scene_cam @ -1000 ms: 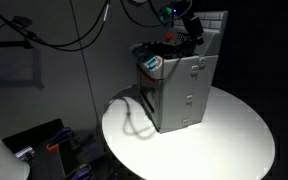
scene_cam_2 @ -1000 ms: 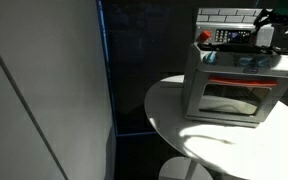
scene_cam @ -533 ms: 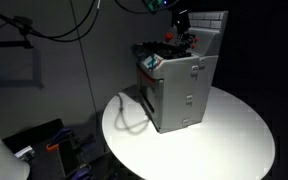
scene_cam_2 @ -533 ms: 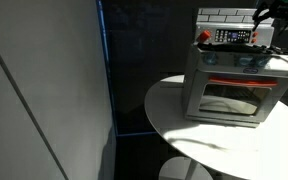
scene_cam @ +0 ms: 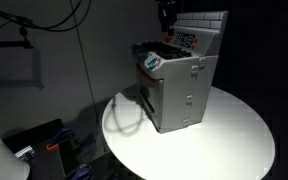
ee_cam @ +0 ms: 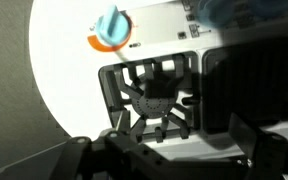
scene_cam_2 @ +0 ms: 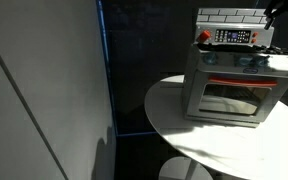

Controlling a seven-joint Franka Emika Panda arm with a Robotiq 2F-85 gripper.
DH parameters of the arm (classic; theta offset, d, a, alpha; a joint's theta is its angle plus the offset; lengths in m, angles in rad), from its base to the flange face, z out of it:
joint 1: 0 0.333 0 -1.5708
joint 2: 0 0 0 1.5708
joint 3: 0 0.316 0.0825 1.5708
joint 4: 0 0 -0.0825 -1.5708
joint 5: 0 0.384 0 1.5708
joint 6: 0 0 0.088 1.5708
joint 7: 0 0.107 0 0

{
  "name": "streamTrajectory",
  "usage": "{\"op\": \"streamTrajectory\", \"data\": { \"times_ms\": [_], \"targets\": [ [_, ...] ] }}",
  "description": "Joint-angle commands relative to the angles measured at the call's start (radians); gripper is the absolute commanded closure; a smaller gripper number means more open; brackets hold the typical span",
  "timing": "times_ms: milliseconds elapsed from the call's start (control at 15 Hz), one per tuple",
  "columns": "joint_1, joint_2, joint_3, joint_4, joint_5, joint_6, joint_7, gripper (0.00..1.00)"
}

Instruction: Press the top orange button on the microwave oven controlling panel of the stove

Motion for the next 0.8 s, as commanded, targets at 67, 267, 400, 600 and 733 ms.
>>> {"op": "streamTrajectory", "data": {
  "times_ms": [67,267,400,600,733],
  "targets": [
    [-0.014,-0.053,0.014,0.007,0.067,-0.164,-0.111,0.0],
    [-0.012,-0.088,0.021,-0.003,0.091,-0.232,-0.175,0.0],
    [-0.012,-0.11,0.025,-0.005,0.104,-0.277,-0.219,0.0],
    [-0.011,-0.146,0.03,-0.013,0.113,-0.333,-0.282,0.0],
    [-0.011,-0.169,0.032,-0.017,0.111,-0.357,-0.311,0.0]
  ]
}}
